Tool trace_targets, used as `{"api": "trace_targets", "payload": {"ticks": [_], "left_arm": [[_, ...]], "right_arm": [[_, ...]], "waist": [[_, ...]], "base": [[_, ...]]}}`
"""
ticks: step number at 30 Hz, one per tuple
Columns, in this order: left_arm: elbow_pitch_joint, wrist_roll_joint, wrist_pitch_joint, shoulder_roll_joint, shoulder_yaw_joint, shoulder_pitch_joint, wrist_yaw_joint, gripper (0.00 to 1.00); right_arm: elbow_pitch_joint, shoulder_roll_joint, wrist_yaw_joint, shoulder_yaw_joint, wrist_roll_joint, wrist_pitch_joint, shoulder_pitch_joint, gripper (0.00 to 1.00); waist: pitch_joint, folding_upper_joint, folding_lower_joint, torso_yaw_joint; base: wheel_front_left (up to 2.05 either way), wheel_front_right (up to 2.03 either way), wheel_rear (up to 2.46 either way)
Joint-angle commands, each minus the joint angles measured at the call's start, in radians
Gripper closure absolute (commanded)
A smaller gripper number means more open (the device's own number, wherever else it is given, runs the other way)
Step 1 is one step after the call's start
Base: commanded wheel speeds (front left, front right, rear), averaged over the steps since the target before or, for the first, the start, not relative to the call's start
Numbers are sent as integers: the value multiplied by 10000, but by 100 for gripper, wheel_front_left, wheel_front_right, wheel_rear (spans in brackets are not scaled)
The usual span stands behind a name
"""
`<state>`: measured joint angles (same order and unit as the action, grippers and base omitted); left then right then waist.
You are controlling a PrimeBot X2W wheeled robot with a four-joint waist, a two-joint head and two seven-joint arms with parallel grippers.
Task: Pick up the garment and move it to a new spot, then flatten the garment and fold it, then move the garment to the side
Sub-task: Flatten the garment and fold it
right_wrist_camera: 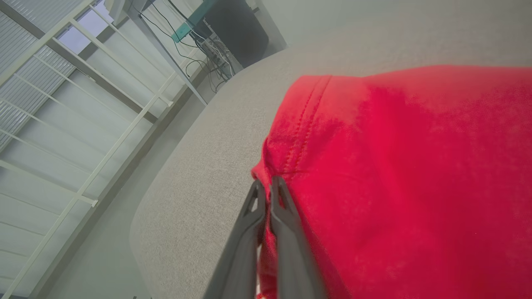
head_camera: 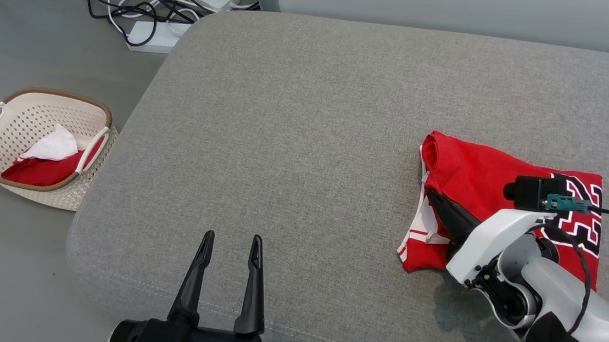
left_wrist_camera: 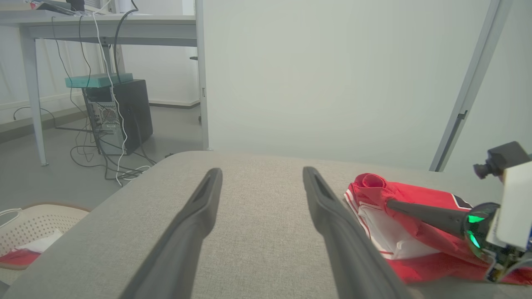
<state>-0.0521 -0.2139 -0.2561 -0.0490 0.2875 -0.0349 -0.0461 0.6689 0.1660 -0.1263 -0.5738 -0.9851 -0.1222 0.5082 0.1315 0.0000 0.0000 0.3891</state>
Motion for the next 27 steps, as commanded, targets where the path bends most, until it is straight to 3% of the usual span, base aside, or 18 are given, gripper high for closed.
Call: {"api": "trace_targets", "payload": {"ticks": [1,2,13,21,27], "left_arm": [[-297,-41,-57,-12,-292,415,-123,0],[-303,-48,-57,-12,-294,432,-130,0],[-355,-51,-57,-12,-292,448,-215,0],[-254,-16,-57,-12,-420,463,-270,0],[-143,27,-57,-12,-592,436,-351,0]], "right_arm": [[-70,-173,-44,-186,72,-54,260,13],[18,-221,-44,-165,75,-85,290,0],[-72,-583,-44,-506,-66,-359,404,0],[-871,244,-44,-366,865,-1279,433,0],[-1345,796,-44,834,2561,-1388,127,0]], "waist": [[10,0,0,1],[13,0,0,-1],[-36,0,0,-161],[-190,0,0,-670],[-398,0,0,-1530]], "base": [[0,0,0],[0,0,0],[0,0,0],[0,0,0],[0,0,0]]}}
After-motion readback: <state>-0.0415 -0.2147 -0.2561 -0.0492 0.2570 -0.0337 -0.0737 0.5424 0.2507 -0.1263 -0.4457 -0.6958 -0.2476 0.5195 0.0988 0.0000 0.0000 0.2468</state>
